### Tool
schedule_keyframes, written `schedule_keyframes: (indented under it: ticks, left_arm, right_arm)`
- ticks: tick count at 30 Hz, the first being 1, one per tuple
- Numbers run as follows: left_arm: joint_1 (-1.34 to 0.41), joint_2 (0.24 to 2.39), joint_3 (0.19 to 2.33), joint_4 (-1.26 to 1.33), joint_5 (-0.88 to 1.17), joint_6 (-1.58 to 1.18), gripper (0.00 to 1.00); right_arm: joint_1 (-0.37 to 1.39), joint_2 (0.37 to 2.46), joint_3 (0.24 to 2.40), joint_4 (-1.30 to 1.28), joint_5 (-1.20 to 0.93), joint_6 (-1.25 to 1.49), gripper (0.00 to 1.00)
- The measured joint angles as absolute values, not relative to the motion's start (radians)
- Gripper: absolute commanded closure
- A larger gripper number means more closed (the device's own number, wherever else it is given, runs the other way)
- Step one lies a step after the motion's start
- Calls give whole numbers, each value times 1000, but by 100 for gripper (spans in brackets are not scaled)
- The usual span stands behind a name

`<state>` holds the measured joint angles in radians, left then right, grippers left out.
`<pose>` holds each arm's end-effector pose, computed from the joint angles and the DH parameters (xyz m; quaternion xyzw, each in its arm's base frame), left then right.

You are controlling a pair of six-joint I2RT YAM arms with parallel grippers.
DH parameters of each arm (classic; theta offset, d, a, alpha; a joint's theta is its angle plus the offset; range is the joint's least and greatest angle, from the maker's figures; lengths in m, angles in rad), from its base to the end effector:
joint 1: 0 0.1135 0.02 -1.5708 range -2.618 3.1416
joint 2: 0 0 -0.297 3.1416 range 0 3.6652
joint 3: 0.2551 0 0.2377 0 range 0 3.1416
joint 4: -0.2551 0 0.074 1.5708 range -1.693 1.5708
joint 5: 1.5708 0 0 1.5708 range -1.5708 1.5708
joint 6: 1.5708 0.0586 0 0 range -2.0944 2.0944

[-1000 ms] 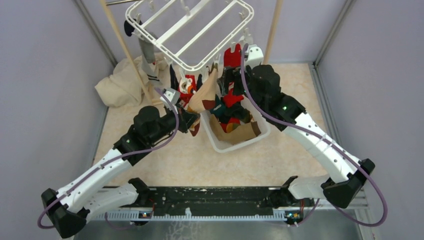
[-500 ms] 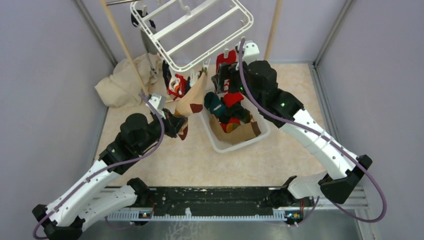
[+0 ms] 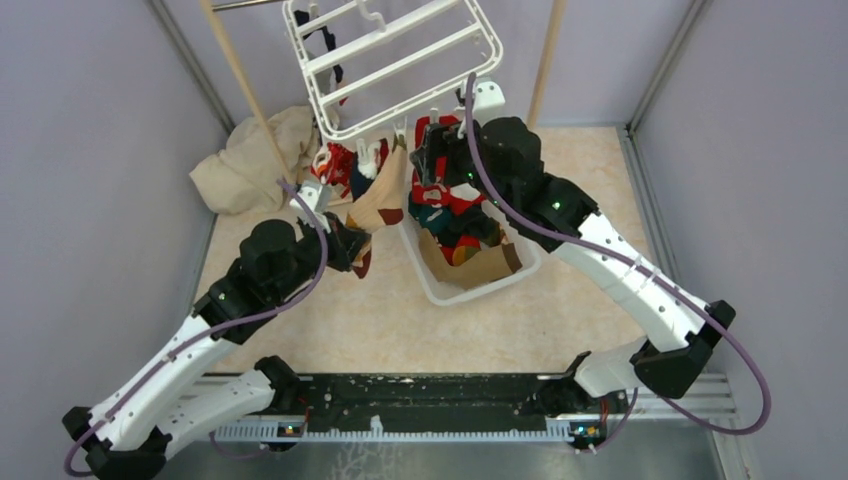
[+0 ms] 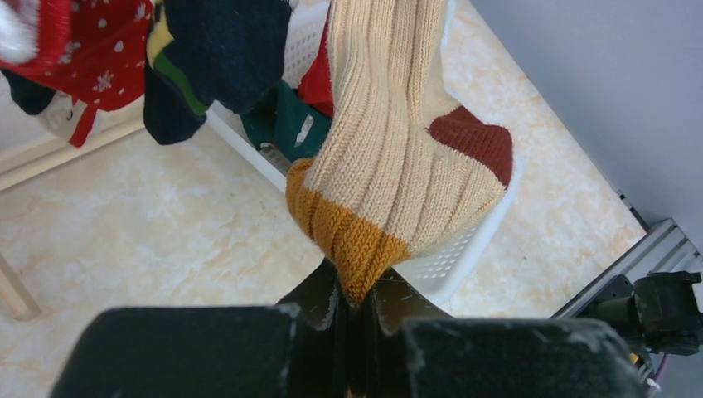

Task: Remove the socks clipped to the hanger
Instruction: Remove the sock from the hanger.

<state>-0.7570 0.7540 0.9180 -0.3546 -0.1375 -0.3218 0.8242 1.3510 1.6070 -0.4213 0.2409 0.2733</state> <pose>0.1148 -0.0974 0.3885 0.1234 0.7607 -0.2808 0.5721 0.2084 0.2046 0.4981 -0.1313 0.7501 0.2565 0.5953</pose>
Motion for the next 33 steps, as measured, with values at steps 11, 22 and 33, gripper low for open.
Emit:
schedule_keyframes:
  ticks: [11, 22, 33]
  left_arm:
    - [-757, 817, 919, -364, -174, -332, 98]
    - [-757, 802, 919, -386, -205, -355, 98]
    - [-757, 701, 920, -477, -283, -381, 96]
  right_arm:
    - [864, 1443, 1750, -480, 295, 281, 41]
    - [947, 1568, 1914, -558, 427, 273, 45]
    - [949, 1582, 1919, -593, 493, 289, 44]
